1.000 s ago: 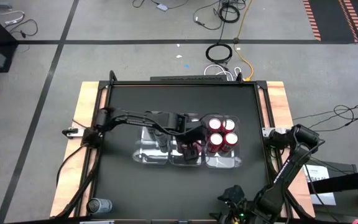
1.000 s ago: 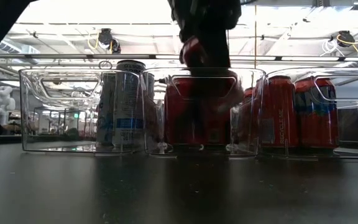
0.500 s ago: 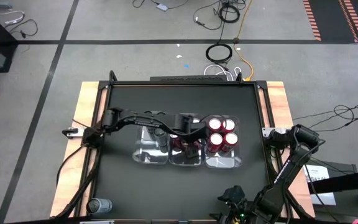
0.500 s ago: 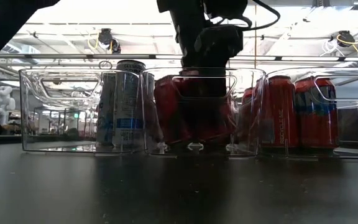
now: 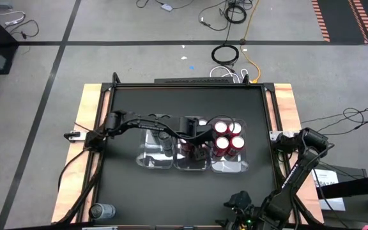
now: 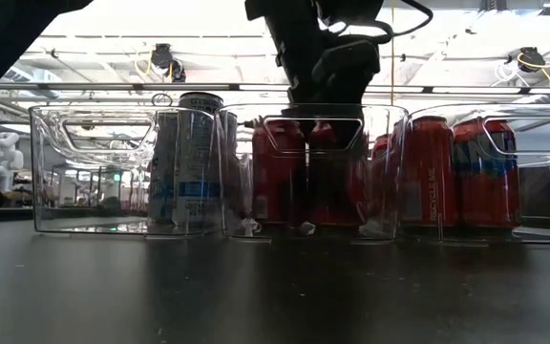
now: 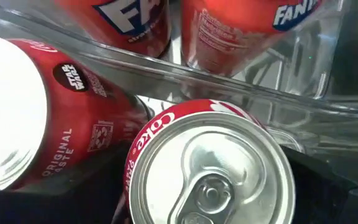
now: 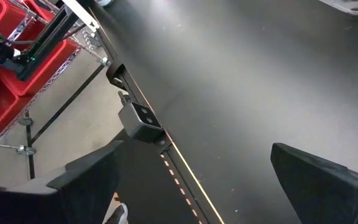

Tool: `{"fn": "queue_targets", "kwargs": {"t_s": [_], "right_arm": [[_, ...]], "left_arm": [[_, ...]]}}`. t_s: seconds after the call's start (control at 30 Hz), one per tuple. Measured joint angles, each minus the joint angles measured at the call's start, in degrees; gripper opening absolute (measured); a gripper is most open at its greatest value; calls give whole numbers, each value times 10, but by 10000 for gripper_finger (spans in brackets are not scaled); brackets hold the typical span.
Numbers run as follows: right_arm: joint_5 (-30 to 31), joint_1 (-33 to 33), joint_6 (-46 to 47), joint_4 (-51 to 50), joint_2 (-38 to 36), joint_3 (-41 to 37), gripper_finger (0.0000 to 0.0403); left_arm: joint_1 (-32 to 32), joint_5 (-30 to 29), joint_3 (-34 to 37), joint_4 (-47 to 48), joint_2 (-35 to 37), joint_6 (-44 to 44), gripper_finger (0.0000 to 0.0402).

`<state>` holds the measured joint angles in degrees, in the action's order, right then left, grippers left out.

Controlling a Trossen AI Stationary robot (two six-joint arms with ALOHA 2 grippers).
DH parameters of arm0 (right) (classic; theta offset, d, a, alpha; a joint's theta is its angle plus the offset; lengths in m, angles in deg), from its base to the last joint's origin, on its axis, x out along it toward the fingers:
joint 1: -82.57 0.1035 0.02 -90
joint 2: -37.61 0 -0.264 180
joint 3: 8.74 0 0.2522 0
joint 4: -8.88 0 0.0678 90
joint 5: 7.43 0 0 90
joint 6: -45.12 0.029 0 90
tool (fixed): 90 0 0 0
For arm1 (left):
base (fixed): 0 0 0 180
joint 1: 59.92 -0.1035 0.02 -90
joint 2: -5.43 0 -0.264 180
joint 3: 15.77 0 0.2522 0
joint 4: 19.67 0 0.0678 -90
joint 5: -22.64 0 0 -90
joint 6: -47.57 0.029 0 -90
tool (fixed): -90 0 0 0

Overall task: Sort soda cans
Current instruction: Put the red-white soda can into the center transparent bin

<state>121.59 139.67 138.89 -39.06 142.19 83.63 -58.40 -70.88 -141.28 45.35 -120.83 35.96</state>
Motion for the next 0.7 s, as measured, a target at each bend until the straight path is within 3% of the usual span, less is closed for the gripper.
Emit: {"fn": "queue_targets", "kwargs": {"t_s": [0.27, 0.47, 0.7], "right_arm": [[-1, 0, -1, 11, 0, 0, 396], [-1, 0, -3, 11, 0, 0, 396], [-1, 0, -2, 19, 0, 0, 396]], "left_arm": [[-4, -12, 0, 1, 1, -1, 363], [-5, 48, 0, 16, 13, -4, 363], [-10, 62, 0, 43, 48, -87, 364]]}}
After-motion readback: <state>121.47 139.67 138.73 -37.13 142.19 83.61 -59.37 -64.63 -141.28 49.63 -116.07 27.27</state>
